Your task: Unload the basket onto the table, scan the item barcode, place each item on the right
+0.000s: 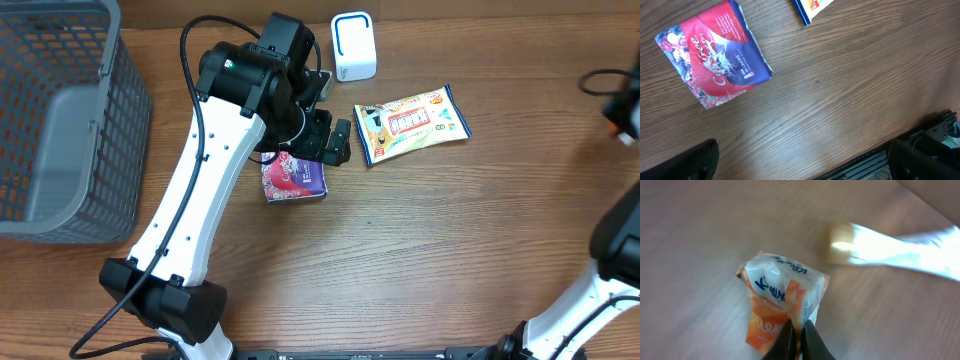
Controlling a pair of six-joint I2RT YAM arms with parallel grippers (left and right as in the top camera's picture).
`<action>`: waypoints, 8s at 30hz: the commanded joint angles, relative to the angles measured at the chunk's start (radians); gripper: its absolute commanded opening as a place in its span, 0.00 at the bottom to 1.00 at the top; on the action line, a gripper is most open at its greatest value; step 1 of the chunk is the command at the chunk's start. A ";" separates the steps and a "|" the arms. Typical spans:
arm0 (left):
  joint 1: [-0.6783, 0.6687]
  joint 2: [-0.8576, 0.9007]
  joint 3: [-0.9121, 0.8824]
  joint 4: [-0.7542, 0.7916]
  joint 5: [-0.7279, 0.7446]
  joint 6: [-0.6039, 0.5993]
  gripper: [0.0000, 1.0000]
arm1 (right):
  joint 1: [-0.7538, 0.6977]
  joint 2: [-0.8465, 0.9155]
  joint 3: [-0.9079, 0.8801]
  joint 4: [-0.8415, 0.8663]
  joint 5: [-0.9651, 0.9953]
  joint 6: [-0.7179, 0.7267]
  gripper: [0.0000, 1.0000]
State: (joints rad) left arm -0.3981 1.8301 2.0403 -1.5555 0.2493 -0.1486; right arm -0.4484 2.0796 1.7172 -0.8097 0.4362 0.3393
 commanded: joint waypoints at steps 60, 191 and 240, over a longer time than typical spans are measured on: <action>-0.001 0.002 -0.002 0.001 -0.006 0.022 1.00 | -0.209 -0.085 0.011 0.010 -1.011 -0.061 1.00; -0.001 0.002 -0.002 0.001 -0.006 0.022 1.00 | 0.679 -0.220 -0.541 -0.016 -0.607 0.556 0.10; -0.001 0.002 -0.002 0.001 -0.006 0.022 1.00 | 0.497 -0.244 -0.473 -0.304 -0.496 0.213 0.04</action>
State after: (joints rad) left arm -0.3981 1.8301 2.0403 -1.5551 0.2489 -0.1486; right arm 0.0475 1.8610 1.1675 -1.0710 -0.0772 0.5423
